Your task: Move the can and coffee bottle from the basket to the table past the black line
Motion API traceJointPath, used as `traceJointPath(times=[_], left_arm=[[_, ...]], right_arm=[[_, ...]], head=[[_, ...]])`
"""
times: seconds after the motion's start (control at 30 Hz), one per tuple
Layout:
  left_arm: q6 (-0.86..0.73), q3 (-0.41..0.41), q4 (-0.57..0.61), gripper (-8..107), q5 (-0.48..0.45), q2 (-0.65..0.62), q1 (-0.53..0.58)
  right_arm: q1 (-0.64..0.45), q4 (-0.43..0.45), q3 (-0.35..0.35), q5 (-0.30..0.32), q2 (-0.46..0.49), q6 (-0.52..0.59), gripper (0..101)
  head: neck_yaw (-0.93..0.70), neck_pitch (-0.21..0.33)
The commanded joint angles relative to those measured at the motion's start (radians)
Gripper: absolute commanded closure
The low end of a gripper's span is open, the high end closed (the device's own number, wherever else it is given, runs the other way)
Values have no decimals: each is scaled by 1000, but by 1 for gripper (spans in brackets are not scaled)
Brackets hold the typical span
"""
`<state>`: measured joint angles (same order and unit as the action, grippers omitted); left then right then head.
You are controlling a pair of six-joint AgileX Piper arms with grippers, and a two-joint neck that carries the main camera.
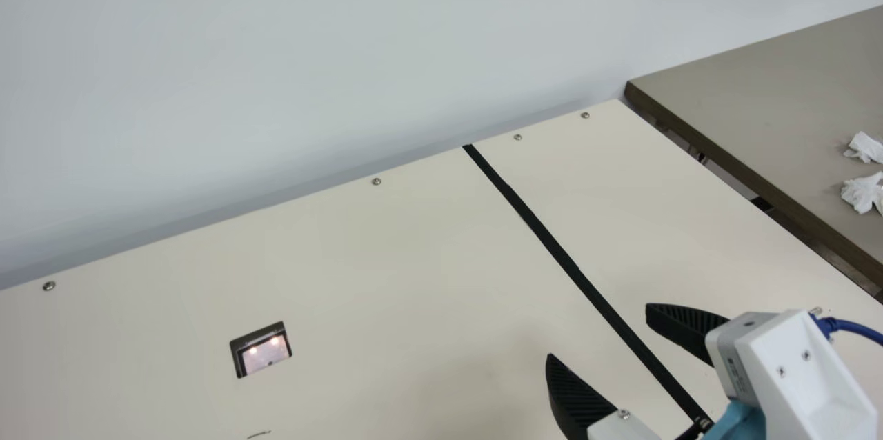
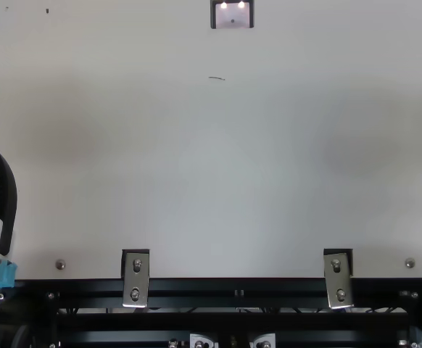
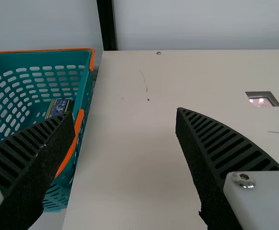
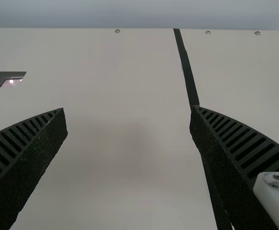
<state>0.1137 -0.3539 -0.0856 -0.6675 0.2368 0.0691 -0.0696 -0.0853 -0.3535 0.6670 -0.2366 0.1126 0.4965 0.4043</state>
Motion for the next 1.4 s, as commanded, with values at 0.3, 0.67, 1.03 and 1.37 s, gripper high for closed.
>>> traceJointPath(times=[0.3,0.67,1.03,1.37], left_arm=[[0,0,0,9,0,0,0],[0,0,0,9,0,0,0],[0,0,0,9,0,0,0],[0,0,0,9,0,0,0]], right_arm=[[0,0,0,-1,0,0,0],[0,0,0,-1,0,0,0],[0,0,0,-1,0,0,0],[0,0,0,-1,0,0,0]], head=[[-20,32],[-20,32],[-20,32],[-20,32]])
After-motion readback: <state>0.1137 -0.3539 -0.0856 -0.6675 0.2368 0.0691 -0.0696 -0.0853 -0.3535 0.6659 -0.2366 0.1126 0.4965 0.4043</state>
